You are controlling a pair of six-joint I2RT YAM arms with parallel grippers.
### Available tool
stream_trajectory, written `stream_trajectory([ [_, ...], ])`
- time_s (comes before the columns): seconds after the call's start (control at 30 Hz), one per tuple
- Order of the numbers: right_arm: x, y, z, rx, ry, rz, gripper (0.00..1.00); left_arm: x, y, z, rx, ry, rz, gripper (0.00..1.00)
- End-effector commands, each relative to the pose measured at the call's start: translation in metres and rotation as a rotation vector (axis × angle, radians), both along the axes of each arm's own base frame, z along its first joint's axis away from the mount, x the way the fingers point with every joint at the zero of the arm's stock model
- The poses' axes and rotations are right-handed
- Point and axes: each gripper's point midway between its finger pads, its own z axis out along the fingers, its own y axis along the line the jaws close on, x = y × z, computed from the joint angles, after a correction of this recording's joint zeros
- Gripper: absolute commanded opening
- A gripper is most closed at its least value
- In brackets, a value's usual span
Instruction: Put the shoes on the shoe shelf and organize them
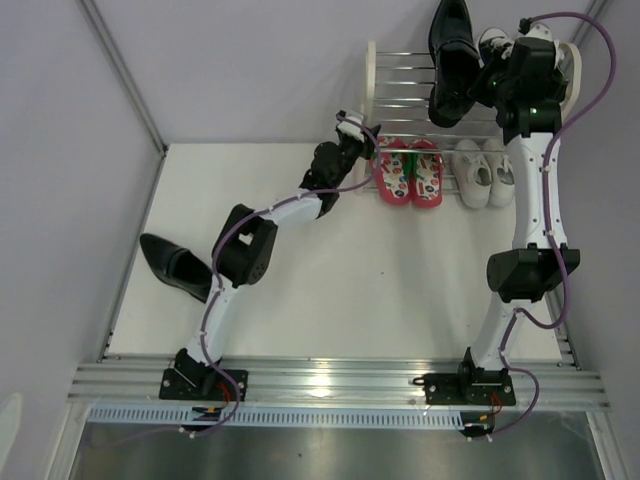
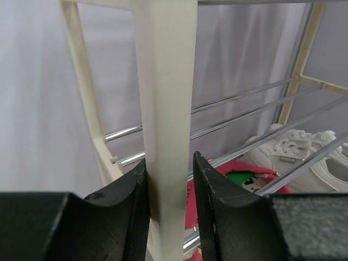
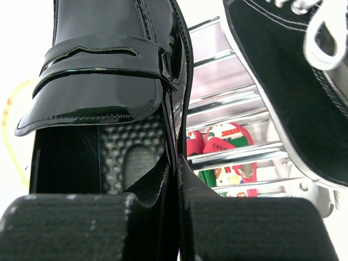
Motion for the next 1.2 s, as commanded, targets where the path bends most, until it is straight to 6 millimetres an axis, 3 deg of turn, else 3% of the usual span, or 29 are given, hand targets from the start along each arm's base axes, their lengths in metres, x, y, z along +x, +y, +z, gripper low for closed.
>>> stream_trajectory([
  [0.0, -0.006, 0.008, 0.063, 0.002, -0.176, 0.053, 0.0, -0.05, -0.021, 0.083, -0.082, -0.161, -0.1, 0.37],
  [0.33, -0.012, 0.012, 0.066, -0.021, -0.166, 0.085, 0.0, -0.071, -0.018, 0.081, -0.078, -0.178, -0.061, 0.37],
  [0.37, -0.013, 0.011, 0.065, -0.029, -0.159, 0.081, 0.0, -0.07, -0.014, 0.08, -0.082, -0.174, -0.045, 0.37],
  [0.4, -0.013, -0.005, 0.067, -0.038, -0.163, 0.052, 0.0, -0.072, -0.013, 0.082, -0.087, -0.178, -0.044, 0.37],
  [0.5, -0.013, -0.007, 0.07, -0.041, -0.173, 0.061, 0.0, -0.074, -0.008, 0.084, -0.077, -0.19, -0.025, 0.37],
  [0.77, -0.008, -0.011, 0.059, -0.063, -0.147, 0.061, 0.0, -0.071, 0.004, 0.088, -0.078, -0.202, 0.014, 0.37],
  [1.17, 0.002, -0.017, 0.037, -0.091, -0.094, 0.042, 0.0, -0.066, -0.002, 0.089, -0.081, -0.199, 0.008, 0.38],
])
